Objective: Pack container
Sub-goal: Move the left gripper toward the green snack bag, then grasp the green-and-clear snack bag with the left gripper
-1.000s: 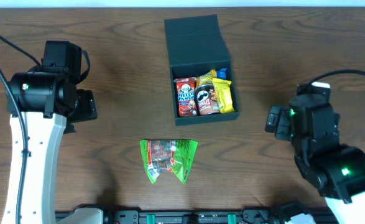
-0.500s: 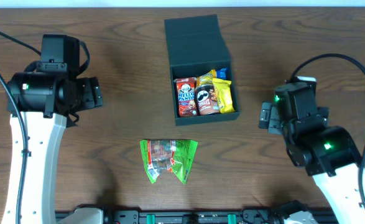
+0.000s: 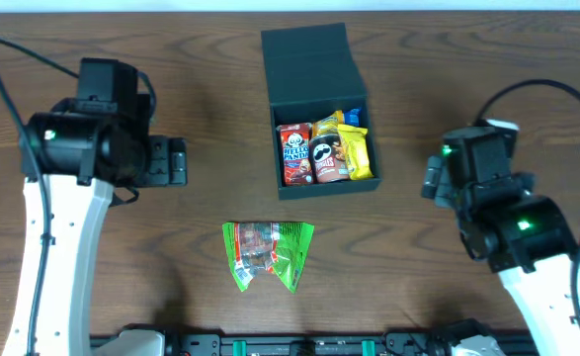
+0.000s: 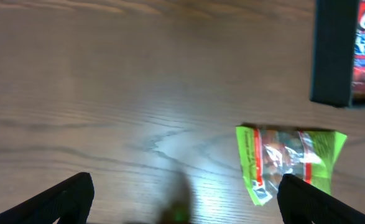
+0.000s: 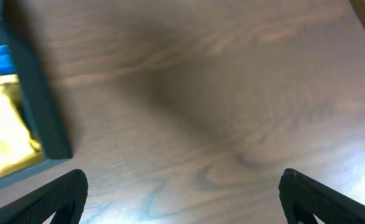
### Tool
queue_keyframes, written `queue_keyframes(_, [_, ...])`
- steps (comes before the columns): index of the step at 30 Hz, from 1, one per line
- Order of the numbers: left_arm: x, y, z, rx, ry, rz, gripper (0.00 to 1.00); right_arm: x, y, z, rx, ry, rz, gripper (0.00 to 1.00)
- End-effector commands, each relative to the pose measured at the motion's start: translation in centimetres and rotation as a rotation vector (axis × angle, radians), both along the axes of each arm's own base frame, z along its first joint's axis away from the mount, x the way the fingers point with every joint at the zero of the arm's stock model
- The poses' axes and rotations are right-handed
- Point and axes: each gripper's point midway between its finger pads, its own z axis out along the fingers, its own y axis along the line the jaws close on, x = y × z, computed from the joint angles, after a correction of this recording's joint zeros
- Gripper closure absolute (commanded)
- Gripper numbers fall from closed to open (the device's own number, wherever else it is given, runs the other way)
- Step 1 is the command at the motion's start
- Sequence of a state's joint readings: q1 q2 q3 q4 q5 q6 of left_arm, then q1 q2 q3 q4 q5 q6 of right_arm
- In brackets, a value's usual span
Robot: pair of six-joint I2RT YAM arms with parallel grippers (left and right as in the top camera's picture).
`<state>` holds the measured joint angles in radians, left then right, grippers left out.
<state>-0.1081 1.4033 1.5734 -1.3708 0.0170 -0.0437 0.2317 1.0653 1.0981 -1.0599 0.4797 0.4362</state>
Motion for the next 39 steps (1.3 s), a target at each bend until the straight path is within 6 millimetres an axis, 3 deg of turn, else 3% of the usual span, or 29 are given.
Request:
queue_keyframes(1, [0.1,-1.5,-2.3,-0.008,0.063,-0.074,0.05,-1.0,-2.2,0.6,0.098,-0.050,-0.137,0.01])
queue_keyframes(4, [0.4,-2.9,-4.4,-0.013,0.075,-0.115,0.05,-1.6,-4.4,0.7,0.153,-0.067,-0.211,0.01])
queue_keyframes(8, [0.2,-4.1,-6.6,-0.015,0.092,-0.141,0.05,-0.4,-3.2,1.1,0.324,-0.087,0.014,0.01])
queue_keyframes(9, [0.0,-4.4,-6.9,-0.015,0.098,-0.143,0.05,-0.4,-3.7,1.2,0.359,-0.104,-0.004,0.01])
queue_keyframes(13, [-0.3,-5.0,-7.2,-0.017,0.106,-0.156,0.05,-1.4,-7.6,1.3,0.340,-0.129,-0.097,0.01])
queue_keyframes(22, [-0.3,-6.9,-7.0,-0.032,0.085,-0.228,0.05,-1.4,-7.8,1.1,0.365,-0.124,-0.024,0.01])
queue_keyframes(29, [-5.1,-10.8,-7.5,0.079,0.182,-0.702,0.05,-1.4,-7.8,1.1,0.365,-0.123,-0.024,0.01])
queue_keyframes(33, [-8.3,-12.8,-8.0,0.145,0.235,-1.060,0.05,-1.4,-7.8,1.1,0.365,-0.123,-0.024,0.01])
queue_keyframes(36, [-9.6,-14.0,-9.3,0.147,0.240,-1.264,0.05,-1.4,-7.8,1.1,0.365,-0.123,-0.024,0.01])
queue_keyframes(39, [-9.9,-15.3,-11.4,0.137,0.206,-1.339,0.05,-1.4,-7.8,1.1,0.365,-0.123,-0.024,0.01])
